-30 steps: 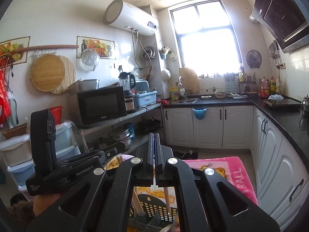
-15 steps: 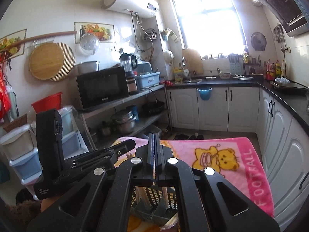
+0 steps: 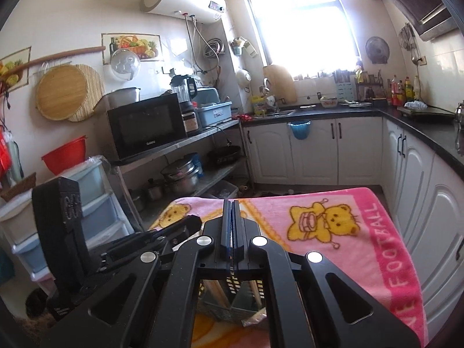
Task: Organize utensils
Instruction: 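Raise the left tool's chopstick above the caddy while the right tool carries its chopstick there, then open the right tool over the caddy while the left tool releases its chopstick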
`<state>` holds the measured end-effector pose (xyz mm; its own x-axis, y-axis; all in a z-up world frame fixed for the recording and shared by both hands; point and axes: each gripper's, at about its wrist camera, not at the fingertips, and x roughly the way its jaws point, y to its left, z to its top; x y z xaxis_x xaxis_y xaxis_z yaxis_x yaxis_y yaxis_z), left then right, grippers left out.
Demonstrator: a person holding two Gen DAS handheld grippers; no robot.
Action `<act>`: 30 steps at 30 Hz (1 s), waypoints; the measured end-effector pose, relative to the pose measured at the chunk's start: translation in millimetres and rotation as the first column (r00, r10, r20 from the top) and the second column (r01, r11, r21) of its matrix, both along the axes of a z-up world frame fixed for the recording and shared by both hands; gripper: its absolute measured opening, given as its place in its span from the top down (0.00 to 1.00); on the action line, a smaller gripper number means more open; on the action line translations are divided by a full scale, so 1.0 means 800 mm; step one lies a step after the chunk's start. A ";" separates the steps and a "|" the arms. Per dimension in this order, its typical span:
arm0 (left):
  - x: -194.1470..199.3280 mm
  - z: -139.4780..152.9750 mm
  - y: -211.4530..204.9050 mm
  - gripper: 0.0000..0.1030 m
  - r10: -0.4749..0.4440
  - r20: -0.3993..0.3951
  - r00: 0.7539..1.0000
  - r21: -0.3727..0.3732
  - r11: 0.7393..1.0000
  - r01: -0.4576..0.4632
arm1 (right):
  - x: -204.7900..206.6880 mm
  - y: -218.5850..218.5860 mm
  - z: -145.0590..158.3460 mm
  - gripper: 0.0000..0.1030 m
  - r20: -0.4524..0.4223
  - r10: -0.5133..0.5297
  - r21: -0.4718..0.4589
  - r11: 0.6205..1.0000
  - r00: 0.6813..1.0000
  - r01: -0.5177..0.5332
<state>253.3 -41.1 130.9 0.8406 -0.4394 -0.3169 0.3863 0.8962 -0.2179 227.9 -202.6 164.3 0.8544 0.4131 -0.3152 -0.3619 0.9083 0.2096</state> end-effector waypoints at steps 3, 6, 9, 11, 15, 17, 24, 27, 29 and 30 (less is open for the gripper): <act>-0.003 -0.006 -0.003 0.97 0.006 0.000 1.000 0.022 1.000 -0.006 | -0.002 -0.004 -0.008 0.99 -0.018 -0.006 0.002 1.000 1.000 0.006; -0.005 -0.010 -0.002 0.97 0.011 -0.003 1.000 0.028 1.000 -0.011 | -0.008 -0.007 -0.015 0.99 -0.021 -0.025 -0.005 1.000 0.999 0.025; -0.008 -0.013 0.001 0.97 0.023 -0.009 1.000 0.030 0.999 -0.022 | -0.010 -0.007 -0.023 0.98 -0.027 -0.047 -0.026 0.999 0.999 0.046; -0.009 -0.015 0.001 0.97 0.031 -0.015 0.999 0.033 0.999 -0.031 | -0.008 -0.009 -0.028 0.96 -0.035 -0.058 -0.040 0.998 0.998 0.056; -0.015 -0.019 0.010 0.96 0.052 -0.022 0.998 0.026 0.998 -0.051 | -0.007 -0.012 -0.039 0.88 -0.050 -0.082 -0.048 0.996 0.995 0.080; -0.019 -0.019 0.013 0.87 0.065 -0.020 0.998 0.037 0.997 -0.064 | -0.009 -0.012 -0.043 0.85 -0.050 -0.093 -0.063 0.994 0.994 0.090; -0.035 -0.017 0.019 0.68 0.088 -0.030 0.996 0.039 0.995 -0.086 | -0.014 -0.014 -0.058 0.70 -0.060 -0.114 -0.094 0.990 0.992 0.109; -0.043 -0.016 0.024 0.53 0.090 -0.027 0.996 0.032 0.996 -0.089 | -0.021 -0.016 -0.059 0.62 -0.052 -0.111 -0.100 0.989 0.992 0.105; -0.049 -0.014 0.029 0.39 0.102 -0.020 0.995 0.019 0.995 -0.101 | -0.025 -0.017 -0.060 0.59 -0.053 -0.112 -0.103 0.989 0.992 0.106; -0.051 -0.014 0.031 0.37 0.105 -0.021 0.994 0.014 0.994 -0.105 | -0.026 -0.018 -0.061 0.56 -0.055 -0.114 -0.105 0.989 0.992 0.108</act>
